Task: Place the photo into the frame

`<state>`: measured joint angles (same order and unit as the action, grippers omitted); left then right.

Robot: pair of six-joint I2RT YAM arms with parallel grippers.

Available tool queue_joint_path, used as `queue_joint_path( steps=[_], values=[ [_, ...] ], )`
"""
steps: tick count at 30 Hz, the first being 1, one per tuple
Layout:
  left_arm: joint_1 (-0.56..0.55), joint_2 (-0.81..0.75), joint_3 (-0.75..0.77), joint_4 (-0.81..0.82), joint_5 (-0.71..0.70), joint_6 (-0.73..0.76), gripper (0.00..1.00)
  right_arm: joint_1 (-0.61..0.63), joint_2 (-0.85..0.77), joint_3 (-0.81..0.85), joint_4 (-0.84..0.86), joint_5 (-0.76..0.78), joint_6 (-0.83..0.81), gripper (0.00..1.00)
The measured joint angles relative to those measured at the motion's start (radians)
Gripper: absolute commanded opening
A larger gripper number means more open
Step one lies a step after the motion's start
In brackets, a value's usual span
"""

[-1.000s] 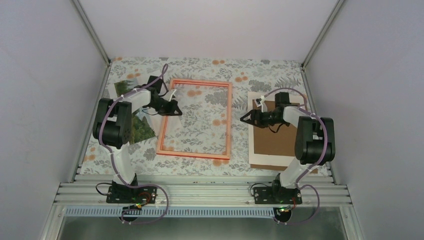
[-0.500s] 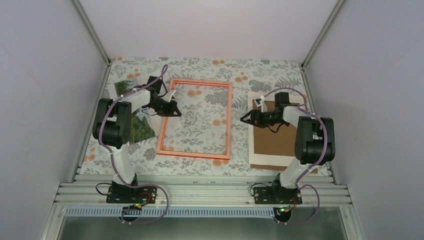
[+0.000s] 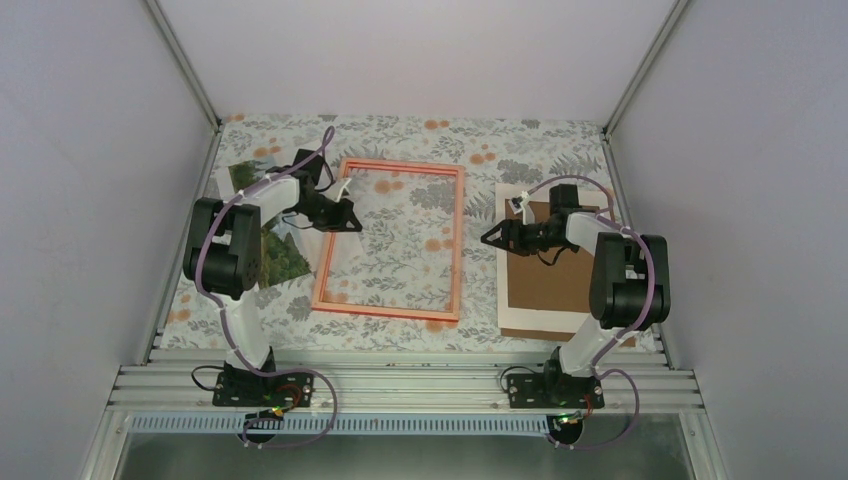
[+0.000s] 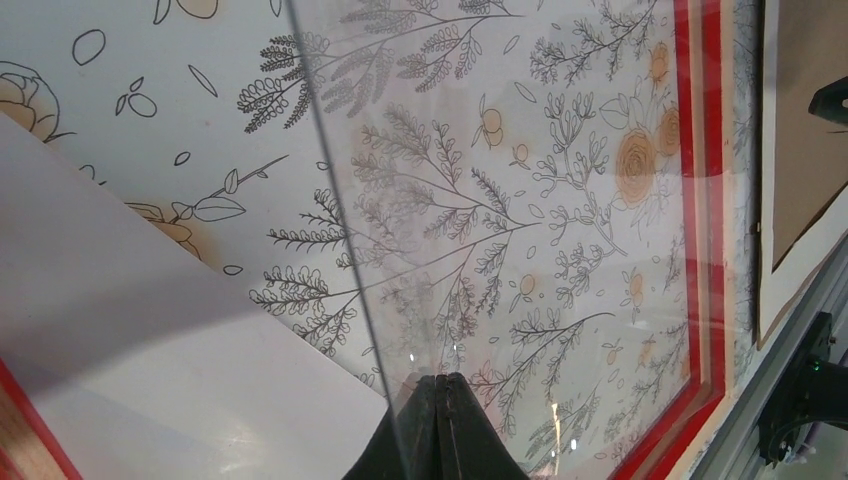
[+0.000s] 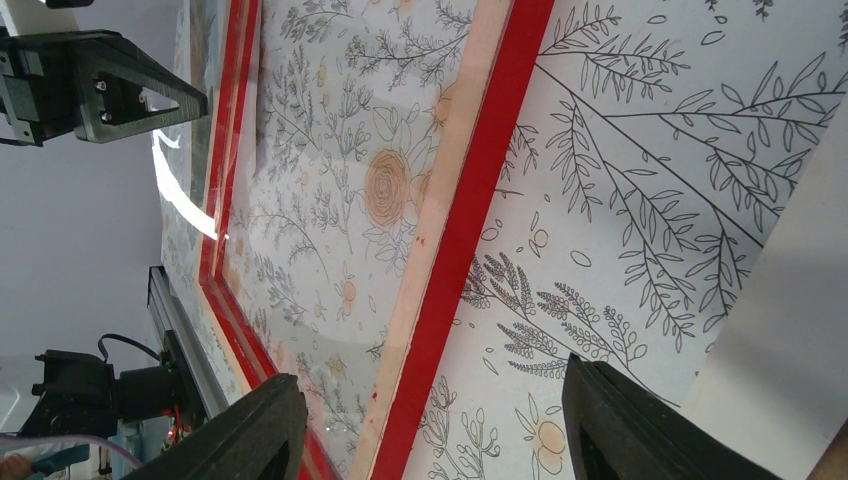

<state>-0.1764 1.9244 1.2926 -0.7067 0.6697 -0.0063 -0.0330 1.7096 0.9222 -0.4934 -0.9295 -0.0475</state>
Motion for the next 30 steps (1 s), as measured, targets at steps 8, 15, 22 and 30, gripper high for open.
queue_joint_path(
  steps=[8,15,22,30],
  values=[
    [0.0,-0.002,0.011,-0.019,-0.002,0.0,0.02,0.0,0.0,0.0,0.0,0.0,0.0,0.64],
    [0.002,-0.002,0.012,-0.028,-0.008,0.0,0.02,0.0,0.0,-0.001,0.001,0.0,-0.001,0.64],
    [0.004,-0.002,0.018,-0.04,-0.015,0.019,0.02,0.0,0.0,-0.002,0.003,0.0,-0.003,0.63],
    [0.016,-0.002,0.019,-0.054,-0.03,0.026,0.02,0.0,0.0,-0.002,0.003,0.004,-0.003,0.62]
  ],
)
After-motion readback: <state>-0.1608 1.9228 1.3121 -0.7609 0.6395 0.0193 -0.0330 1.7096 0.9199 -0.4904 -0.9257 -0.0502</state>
